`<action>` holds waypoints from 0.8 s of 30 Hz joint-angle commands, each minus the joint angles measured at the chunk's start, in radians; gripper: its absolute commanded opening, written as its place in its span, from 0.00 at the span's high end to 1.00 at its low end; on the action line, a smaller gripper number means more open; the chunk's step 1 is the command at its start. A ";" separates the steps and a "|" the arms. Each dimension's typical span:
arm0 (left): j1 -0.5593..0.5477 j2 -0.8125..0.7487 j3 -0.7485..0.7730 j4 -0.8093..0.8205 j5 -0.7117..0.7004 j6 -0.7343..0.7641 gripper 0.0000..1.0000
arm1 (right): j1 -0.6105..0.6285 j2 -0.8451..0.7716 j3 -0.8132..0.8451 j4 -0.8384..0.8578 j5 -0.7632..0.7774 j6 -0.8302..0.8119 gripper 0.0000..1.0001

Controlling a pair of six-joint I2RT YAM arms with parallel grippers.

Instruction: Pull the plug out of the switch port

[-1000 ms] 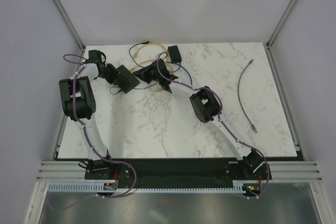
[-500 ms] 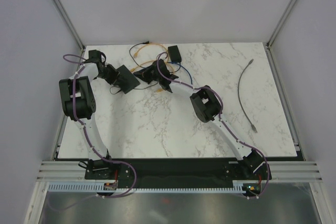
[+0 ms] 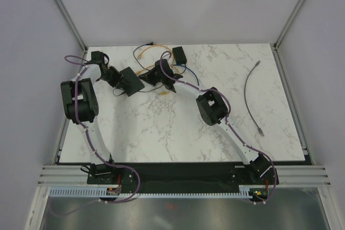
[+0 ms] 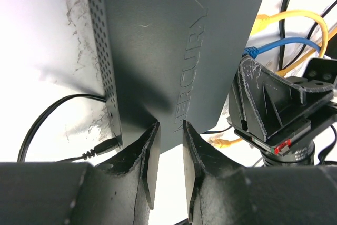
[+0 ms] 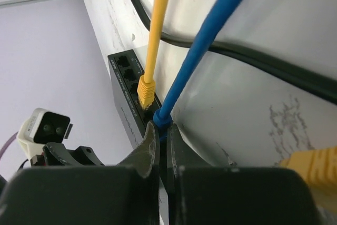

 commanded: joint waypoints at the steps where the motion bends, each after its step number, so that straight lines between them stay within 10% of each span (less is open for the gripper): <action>1: 0.004 0.054 -0.006 -0.067 -0.104 0.038 0.67 | -0.030 0.003 -0.026 -0.247 0.157 -0.178 1.00; 12: 0.004 0.056 -0.007 -0.067 -0.103 0.038 0.67 | -0.039 -0.052 -0.084 -0.161 0.130 -0.099 1.00; 24: -0.010 -0.035 -0.019 -0.015 -0.026 0.185 0.66 | -0.090 -0.230 -0.217 0.095 -0.354 -0.135 1.00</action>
